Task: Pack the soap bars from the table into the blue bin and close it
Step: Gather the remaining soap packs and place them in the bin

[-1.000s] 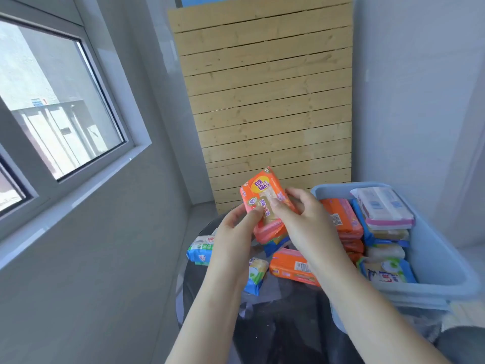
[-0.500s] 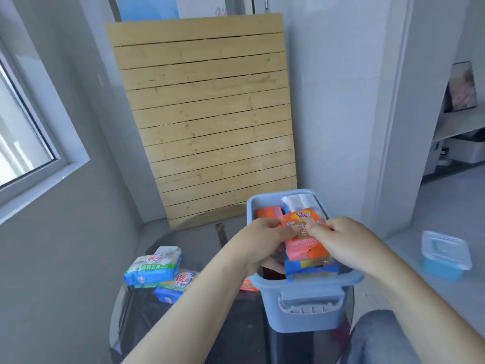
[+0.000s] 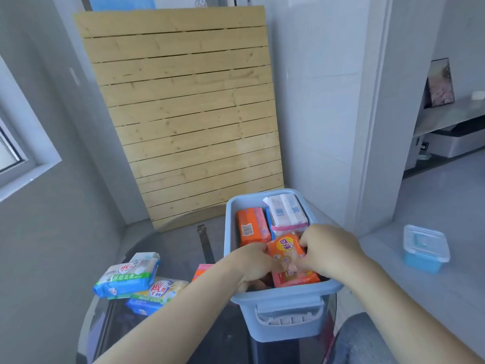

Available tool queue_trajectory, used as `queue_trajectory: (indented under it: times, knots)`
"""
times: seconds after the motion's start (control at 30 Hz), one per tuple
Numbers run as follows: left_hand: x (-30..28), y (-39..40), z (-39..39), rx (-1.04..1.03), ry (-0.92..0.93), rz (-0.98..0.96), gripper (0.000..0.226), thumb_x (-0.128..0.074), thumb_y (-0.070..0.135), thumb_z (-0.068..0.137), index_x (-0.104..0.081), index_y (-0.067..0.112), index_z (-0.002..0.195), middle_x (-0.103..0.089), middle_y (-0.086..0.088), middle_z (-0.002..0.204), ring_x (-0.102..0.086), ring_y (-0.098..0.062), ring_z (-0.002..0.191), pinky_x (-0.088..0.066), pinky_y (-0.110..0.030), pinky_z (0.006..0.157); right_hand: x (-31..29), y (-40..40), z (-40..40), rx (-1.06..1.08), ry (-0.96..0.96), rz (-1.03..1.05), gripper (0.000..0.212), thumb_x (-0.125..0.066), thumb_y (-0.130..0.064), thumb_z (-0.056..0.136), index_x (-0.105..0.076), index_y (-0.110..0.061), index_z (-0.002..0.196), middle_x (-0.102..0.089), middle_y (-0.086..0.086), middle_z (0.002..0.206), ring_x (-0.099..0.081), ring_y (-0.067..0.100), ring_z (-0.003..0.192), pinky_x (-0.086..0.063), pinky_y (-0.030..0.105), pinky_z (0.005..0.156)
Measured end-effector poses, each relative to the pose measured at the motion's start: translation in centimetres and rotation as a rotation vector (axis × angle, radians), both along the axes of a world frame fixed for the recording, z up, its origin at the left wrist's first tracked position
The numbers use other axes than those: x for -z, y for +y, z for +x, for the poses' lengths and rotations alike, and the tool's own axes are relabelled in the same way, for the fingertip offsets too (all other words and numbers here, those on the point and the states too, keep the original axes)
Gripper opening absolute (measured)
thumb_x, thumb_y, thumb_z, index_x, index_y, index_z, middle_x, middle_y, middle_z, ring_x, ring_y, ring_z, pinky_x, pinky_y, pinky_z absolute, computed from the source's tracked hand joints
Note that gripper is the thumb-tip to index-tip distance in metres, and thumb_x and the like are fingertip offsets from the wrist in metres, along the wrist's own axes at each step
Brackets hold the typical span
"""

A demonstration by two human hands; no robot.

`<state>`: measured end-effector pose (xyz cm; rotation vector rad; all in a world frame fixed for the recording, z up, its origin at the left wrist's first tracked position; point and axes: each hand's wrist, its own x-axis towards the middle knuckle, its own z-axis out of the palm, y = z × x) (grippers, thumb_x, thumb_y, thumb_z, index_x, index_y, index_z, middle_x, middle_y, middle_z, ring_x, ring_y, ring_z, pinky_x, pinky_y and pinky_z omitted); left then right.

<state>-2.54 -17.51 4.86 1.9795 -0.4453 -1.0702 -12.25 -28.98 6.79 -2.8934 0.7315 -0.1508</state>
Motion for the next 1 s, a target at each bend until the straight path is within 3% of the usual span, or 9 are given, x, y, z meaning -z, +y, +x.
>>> queue_trajectory:
  times: [0.07,0.1,0.2,0.3,0.37,0.47,0.57,0.7,1.0]
  knots:
    - [0.1,-0.1,0.1,-0.016,0.013,0.011,0.036,-0.065,0.016,0.087,-0.058,0.019,0.123,-0.068,-0.006,0.12,-0.066,-0.025,0.107,-0.054,-0.041,0.094,0.2,-0.9,-0.2,-0.022,-0.064,-0.045,0.031,-0.069,-0.058,0.066,-0.064,-0.029,0.074,-0.038,-0.009,0.07,-0.041,0.016,0.082,-0.029,0.025,0.056]
    - [0.2,-0.2,0.1,-0.021,0.009,0.03,0.037,-0.065,0.018,0.087,-0.058,0.02,0.123,-0.068,-0.005,0.121,-0.066,-0.025,0.108,-0.053,-0.042,0.097,0.5,-1.6,-0.4,-0.029,-0.055,-0.015,0.039,-0.07,-0.062,0.063,-0.068,-0.035,0.092,-0.04,-0.009,0.081,-0.039,0.017,0.092,-0.033,0.026,0.066]
    - [0.4,-0.6,0.2,-0.062,0.145,0.038,0.038,-0.066,0.021,0.087,-0.057,0.02,0.124,-0.067,-0.004,0.123,-0.064,-0.023,0.112,-0.049,-0.042,0.102,1.6,-3.1,-0.8,-0.056,-0.06,0.256,0.064,-0.074,-0.058,0.062,-0.058,-0.039,0.121,-0.034,-0.003,0.124,-0.028,0.018,0.119,-0.032,0.032,0.097]
    - [0.4,-1.2,0.2,-0.105,0.346,-0.065,0.038,-0.064,0.016,0.088,-0.055,0.017,0.125,-0.065,-0.01,0.127,-0.062,-0.028,0.116,-0.045,-0.046,0.104,2.8,-4.0,-0.8,-0.129,-0.119,0.546,0.068,-0.076,-0.039,0.071,-0.048,-0.035,0.132,-0.025,-0.004,0.144,-0.031,0.01,0.127,-0.031,0.022,0.099]
    - [0.4,-1.9,0.2,-0.105,0.38,-0.079,0.036,-0.063,0.015,0.089,-0.054,0.017,0.123,-0.065,-0.011,0.125,-0.063,-0.029,0.113,-0.048,-0.046,0.1,3.4,-4.3,-0.6,-0.162,-0.146,0.664,0.071,-0.074,-0.032,0.076,-0.039,-0.036,0.138,-0.029,-0.008,0.148,-0.037,0.003,0.119,-0.032,0.019,0.091]
    - [0.7,-2.8,0.3,-0.09,0.388,-0.075,0.031,-0.064,0.016,0.088,-0.058,0.018,0.118,-0.069,-0.011,0.117,-0.067,-0.028,0.106,-0.051,-0.045,0.095,4.0,-4.5,-0.6,-0.154,-0.195,0.81,0.082,-0.072,-0.026,0.079,-0.025,-0.043,0.143,-0.032,-0.018,0.146,-0.039,0.003,0.125,-0.037,0.024,0.099]
    - [1.5,-3.1,0.7,-0.077,0.342,-0.06,0.037,-0.069,0.023,0.084,-0.06,0.02,0.12,-0.071,-0.009,0.118,-0.067,-0.028,0.109,-0.047,-0.051,0.101,4.1,-4.7,-0.8,-0.153,-0.204,0.891,0.082,-0.07,-0.025,0.08,-0.021,-0.05,0.141,-0.039,-0.025,0.135,-0.048,0.003,0.118,-0.044,0.03,0.102]
    - [2.0,-3.6,1.0,-0.06,0.242,-0.029,0.032,-0.072,0.029,0.081,-0.064,0.023,0.111,-0.074,-0.006,0.108,-0.07,-0.026,0.101,-0.05,-0.053,0.097,4.1,-4.6,-0.7,-0.146,-0.194,0.922,0.08,-0.067,-0.023,0.083,-0.02,-0.051,0.141,-0.048,-0.029,0.118,-0.057,0.004,0.108,-0.05,0.03,0.094]
    - [1.7,-4.3,0.1,-0.136,0.318,-0.095,0.016,-0.069,0.02,0.085,-0.065,0.019,0.101,-0.076,-0.005,0.091,-0.073,-0.022,0.081,-0.059,-0.038,0.071,3.8,-4.6,-0.6,-0.122,-0.175,0.944,0.079,-0.066,-0.019,0.084,-0.021,-0.047,0.142,-0.05,-0.014,0.131,-0.06,0.01,0.109,-0.05,0.037,0.096]
